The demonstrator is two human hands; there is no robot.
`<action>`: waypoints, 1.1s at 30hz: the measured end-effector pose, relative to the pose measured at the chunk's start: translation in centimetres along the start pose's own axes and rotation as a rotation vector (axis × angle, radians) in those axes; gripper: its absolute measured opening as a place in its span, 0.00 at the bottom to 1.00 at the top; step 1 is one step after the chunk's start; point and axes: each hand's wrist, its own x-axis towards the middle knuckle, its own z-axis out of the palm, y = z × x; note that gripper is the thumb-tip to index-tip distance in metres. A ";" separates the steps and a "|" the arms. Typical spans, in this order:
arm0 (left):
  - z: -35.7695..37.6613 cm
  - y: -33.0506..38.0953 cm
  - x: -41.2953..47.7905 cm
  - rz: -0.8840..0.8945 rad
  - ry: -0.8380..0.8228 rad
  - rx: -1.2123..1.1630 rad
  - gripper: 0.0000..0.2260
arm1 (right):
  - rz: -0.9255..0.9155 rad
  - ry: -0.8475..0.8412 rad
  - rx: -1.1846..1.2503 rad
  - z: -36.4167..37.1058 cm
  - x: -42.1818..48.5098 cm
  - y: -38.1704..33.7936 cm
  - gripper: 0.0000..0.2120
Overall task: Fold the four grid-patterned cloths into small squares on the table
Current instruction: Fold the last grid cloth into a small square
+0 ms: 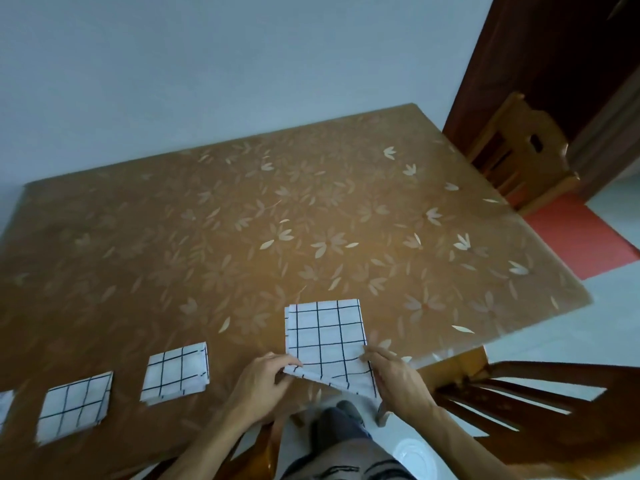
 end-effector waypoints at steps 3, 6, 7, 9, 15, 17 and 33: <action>0.2 0.4 -0.8 -0.177 0.037 -0.220 0.06 | 0.078 -0.112 0.105 -0.1 0.4 0.4 0.24; 0.7 -0.3 -1.4 -0.314 0.010 -0.405 0.11 | 0.190 -0.088 0.238 -0.6 0.7 0.0 0.06; 0.9 -0.7 -1.6 -0.337 -0.012 -0.434 0.13 | 0.210 -0.066 0.253 -0.6 1.0 0.0 0.05; 1.2 -1.1 -1.7 -0.370 -0.027 -0.456 0.18 | 0.230 -0.044 0.286 -0.7 1.6 0.0 0.07; 1.6 -1.0 -0.9 -0.443 0.043 -0.441 0.11 | 0.260 -0.020 0.298 -0.9 3.4 -0.1 0.07; 1.8 -1.1 -0.7 -0.470 0.062 -0.425 0.08 | 0.255 0.019 0.275 -1.0 4.0 -0.7 0.09; 2.7 -0.8 -0.5 -0.558 0.130 -0.365 0.20 | 0.422 0.064 0.281 -0.6 8.0 -2.1 0.13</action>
